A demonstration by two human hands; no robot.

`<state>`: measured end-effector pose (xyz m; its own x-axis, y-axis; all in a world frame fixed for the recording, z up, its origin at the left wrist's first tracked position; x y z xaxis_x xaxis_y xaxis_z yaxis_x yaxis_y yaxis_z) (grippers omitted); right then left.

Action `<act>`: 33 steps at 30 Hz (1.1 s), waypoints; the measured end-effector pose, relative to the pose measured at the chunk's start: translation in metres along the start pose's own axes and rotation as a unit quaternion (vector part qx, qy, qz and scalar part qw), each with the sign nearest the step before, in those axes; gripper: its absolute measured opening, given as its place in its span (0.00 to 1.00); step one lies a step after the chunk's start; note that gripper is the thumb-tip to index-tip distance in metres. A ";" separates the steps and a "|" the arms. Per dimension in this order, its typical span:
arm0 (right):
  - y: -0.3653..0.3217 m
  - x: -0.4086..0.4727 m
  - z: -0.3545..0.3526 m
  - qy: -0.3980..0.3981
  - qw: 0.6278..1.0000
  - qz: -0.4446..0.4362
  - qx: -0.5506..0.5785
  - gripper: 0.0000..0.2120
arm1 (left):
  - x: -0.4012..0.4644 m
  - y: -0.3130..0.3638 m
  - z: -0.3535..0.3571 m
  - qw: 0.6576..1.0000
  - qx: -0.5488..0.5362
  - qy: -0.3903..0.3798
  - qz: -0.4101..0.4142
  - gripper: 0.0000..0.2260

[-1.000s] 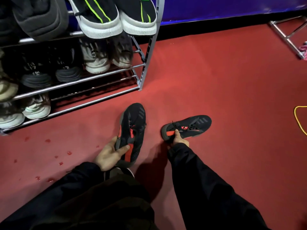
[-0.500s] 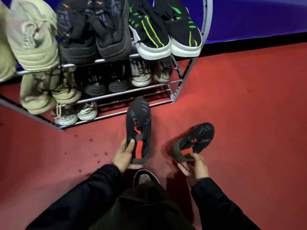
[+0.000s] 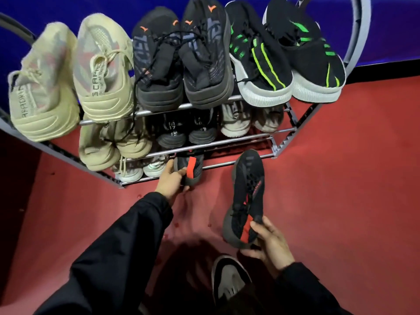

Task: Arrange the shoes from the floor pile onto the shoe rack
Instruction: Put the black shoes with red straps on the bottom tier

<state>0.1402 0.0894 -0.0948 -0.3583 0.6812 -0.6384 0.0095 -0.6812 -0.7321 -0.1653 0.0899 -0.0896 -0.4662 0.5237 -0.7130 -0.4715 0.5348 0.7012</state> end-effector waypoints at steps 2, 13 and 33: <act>-0.007 0.008 0.005 -0.010 1.000 -0.012 -0.014 0.12 | 0.019 0.002 -0.003 1.000 0.004 0.017 0.001 0.09; -0.020 0.055 0.020 -0.029 0.990 -0.076 -0.116 0.17 | 0.011 0.003 0.021 0.865 0.417 0.238 0.147 0.21; -0.080 0.195 0.103 0.048 0.919 -0.203 -0.336 0.14 | 0.028 -0.006 0.016 0.898 0.419 0.055 0.120 0.25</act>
<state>-0.0269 0.2493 -0.1361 -0.3765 0.8844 -0.2758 0.4783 -0.0694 -0.8754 -0.1633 0.1115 -0.1140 -0.5713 0.6476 -0.5042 0.3606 0.7500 0.5545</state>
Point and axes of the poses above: each hand's wrist, its own x-axis towards the middle knuckle, its own z-axis out of the palm, y = z × x, the point moved 5 cm from there along x, towards the middle knuckle, and after that the axes turned 10 degrees about -z, right-handed, at the moved point
